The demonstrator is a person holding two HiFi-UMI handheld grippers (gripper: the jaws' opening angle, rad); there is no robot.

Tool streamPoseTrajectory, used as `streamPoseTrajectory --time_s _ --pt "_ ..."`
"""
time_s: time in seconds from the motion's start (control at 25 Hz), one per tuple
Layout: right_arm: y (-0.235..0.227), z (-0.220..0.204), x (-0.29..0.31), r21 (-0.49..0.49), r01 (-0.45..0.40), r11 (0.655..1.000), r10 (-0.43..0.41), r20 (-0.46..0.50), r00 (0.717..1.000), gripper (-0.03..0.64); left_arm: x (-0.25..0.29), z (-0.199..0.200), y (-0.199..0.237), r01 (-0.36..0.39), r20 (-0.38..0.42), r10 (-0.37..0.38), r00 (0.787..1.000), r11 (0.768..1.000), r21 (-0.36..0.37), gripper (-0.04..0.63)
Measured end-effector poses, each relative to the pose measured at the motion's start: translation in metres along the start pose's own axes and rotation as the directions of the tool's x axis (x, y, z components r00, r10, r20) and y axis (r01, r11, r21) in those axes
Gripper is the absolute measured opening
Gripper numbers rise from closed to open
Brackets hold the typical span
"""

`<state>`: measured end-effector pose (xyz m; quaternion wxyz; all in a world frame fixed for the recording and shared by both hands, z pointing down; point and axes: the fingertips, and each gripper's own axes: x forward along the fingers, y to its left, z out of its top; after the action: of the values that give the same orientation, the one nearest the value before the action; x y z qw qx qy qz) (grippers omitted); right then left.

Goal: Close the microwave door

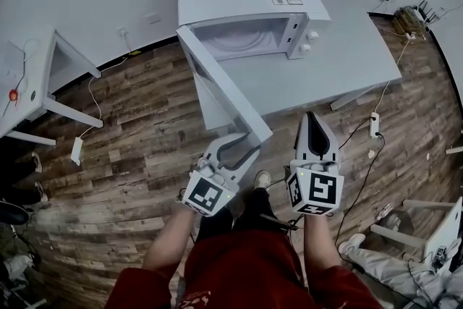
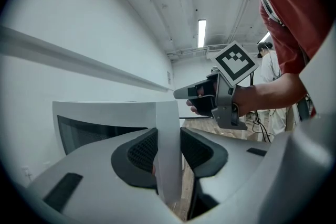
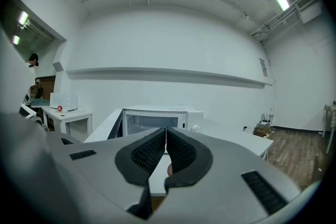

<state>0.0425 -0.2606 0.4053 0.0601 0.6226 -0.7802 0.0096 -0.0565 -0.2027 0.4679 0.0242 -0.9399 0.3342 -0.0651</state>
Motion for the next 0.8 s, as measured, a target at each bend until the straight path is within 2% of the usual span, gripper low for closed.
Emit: streamPoseTrajectory --time_s 0.4,0.8 --pt "-0.054 -0.001 0.025 0.016 -0.013 1.000 0.012 0.002 1.000 0.029 0.058 0.006 0.003 -0.033 -0.014 0.033 0.999 0.999 -0.005 0.152" --pt "-0.109 0.001 0.061 0.014 -0.043 0.999 0.043 0.011 0.999 0.029 0.120 0.014 0.019 -0.111 -0.002 0.111 0.994 0.993 -0.033 0.152"
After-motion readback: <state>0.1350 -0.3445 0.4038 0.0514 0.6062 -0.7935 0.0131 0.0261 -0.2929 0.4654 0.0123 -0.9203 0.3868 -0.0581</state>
